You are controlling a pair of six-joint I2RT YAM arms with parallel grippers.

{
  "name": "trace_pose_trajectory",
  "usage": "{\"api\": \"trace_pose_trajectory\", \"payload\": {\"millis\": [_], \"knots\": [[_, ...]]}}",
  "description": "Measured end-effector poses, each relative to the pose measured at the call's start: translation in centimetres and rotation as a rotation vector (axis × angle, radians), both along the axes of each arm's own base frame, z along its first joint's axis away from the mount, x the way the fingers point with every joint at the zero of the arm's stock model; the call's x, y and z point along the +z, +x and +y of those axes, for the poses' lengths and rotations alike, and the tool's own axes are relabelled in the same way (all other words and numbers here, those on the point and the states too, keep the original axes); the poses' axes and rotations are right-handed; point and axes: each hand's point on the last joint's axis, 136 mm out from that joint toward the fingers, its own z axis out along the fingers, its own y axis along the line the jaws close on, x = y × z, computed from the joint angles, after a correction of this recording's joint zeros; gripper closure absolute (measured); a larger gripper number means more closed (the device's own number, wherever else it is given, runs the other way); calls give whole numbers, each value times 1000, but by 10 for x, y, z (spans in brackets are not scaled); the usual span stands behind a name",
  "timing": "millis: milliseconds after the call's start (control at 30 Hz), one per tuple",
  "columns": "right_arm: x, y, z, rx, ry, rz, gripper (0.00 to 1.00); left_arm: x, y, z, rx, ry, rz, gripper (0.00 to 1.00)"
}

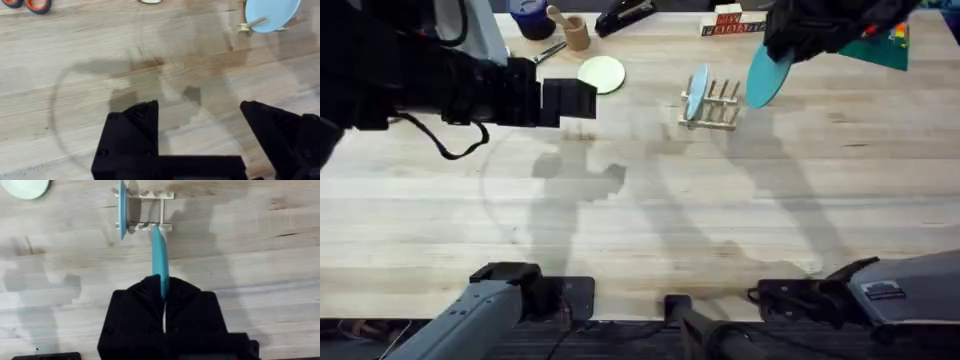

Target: Pick up the plates from the table one by one and place each into a slot on the dish rack.

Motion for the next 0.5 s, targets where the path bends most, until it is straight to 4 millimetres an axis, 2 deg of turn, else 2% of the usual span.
{"api": "trace_pose_trajectory", "payload": {"millis": [500], "knots": [[0,4,1,-15,2,-8,971,0,0,0,1,2,0,5]]}}
